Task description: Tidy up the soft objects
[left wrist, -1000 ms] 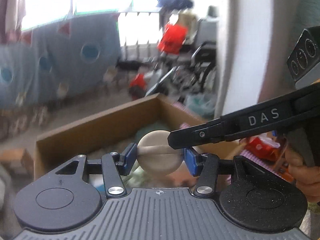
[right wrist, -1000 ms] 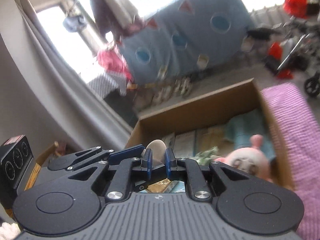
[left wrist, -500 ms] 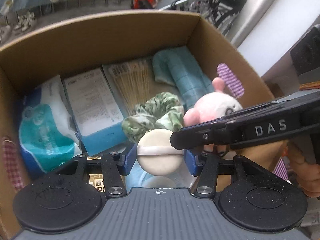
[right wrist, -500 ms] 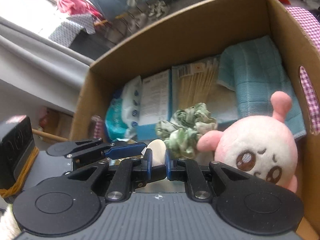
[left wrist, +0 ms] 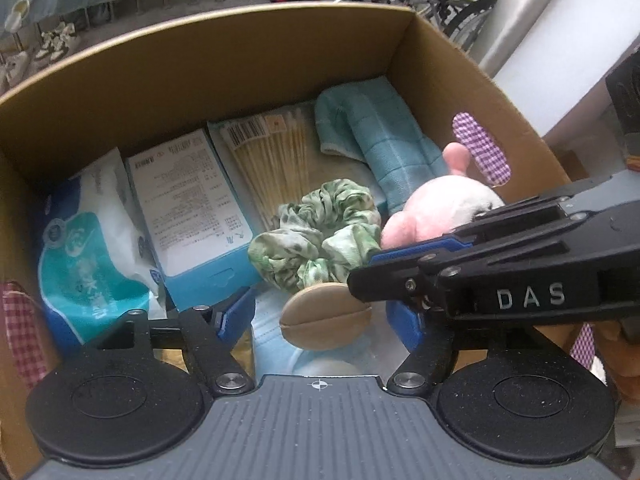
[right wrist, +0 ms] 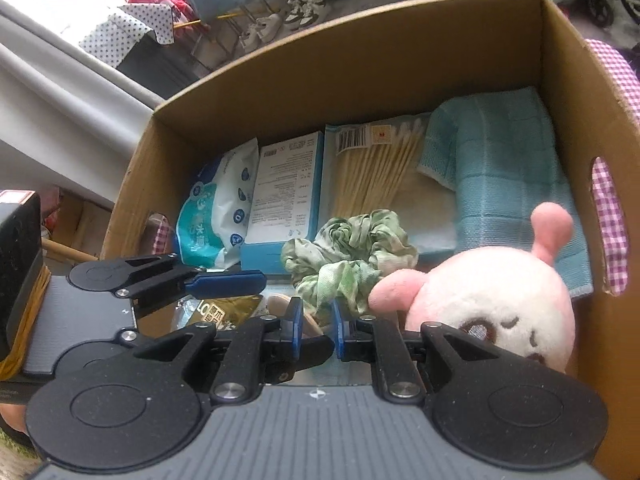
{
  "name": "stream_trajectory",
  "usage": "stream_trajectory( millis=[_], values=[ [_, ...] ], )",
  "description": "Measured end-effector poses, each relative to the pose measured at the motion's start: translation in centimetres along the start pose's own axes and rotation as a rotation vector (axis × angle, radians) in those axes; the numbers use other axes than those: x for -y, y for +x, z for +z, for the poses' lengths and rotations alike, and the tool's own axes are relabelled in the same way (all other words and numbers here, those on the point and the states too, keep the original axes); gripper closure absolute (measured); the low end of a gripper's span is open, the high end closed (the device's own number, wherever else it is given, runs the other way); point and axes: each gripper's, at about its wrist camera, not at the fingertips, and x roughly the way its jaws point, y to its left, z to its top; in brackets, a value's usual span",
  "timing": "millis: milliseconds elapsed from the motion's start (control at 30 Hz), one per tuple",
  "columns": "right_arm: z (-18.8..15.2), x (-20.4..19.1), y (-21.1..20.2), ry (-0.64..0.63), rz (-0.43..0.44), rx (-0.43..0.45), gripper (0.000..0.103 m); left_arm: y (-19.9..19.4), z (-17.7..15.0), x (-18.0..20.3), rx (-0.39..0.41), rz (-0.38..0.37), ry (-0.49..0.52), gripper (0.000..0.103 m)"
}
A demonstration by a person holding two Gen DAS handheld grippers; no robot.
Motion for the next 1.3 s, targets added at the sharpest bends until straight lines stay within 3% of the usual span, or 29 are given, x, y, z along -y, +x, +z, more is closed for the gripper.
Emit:
stream_trajectory(
  millis=[200, 400, 433, 500, 533, 567, 633, 733, 867, 1000, 1100, 1233, 1300],
  values=[
    [-0.3, -0.1, -2.4, 0.028, 0.044, 0.082, 0.085, -2.8, -0.8, 0.5, 0.060, 0.013, 0.007, 0.018],
    [-3.1, -0.3, -8.3, 0.057, 0.121, 0.243, 0.083, -9.2, -2.9, 0.5, 0.215, 0.016, -0.004, 0.004],
    [-3.8, -0.6, -9.2, 0.052, 0.127, 0.272, 0.079, -10.7, -3.5, 0.5, 0.258, 0.013, -0.004, 0.001],
    [-5.9, -1.1, -11.4, 0.044, 0.127, 0.348, 0.058, -13.2, -4.7, 0.6, 0.316, 0.021, 0.008, 0.000],
    [-7.2, -1.4, -12.4, 0.036, 0.125, 0.395, 0.037, -14.3, -5.4, 0.8, 0.348, 0.024, 0.017, 0.000],
    [-8.3, -1.7, -13.3, 0.029, 0.120, 0.437, 0.027, -15.3, -6.2, 1.0, 0.381, 0.033, 0.024, 0.000],
    [-10.9, -2.5, -14.7, 0.010, 0.081, 0.520, 0.022, -16.9, -7.6, 1.6, 0.430, 0.066, 0.026, 0.000],
    [-14.3, -3.4, -15.3, 0.026, -0.013, 0.608, 0.000, -18.1, -9.6, 2.6, 0.480, 0.111, 0.017, 0.000],
    [-17.7, -4.5, -13.8, 0.031, -0.178, 0.659, 0.000, -18.0, -11.7, 3.6, 0.528, 0.172, -0.012, 0.000],
    [-19.1, -5.4, -12.3, -0.015, -0.365, 0.642, 0.000, -16.1, -12.6, 5.8, 0.518, 0.318, -0.054, 0.000],
    [-19.2, -5.8, -12.0, -0.035, -0.415, 0.640, 0.000, -14.8, -12.9, 6.7, 0.515, 0.320, -0.067, 0.000],
    [-19.2, -6.6, -12.0, -0.052, -0.479, 0.678, 0.000, -14.2, -13.8, 7.0, 0.509, 0.267, -0.045, 0.000],
    [-19.4, -6.9, -11.7, -0.060, -0.534, 0.691, 0.000, -14.1, -14.4, 7.4, 0.517, 0.308, -0.043, 0.000]
  ],
)
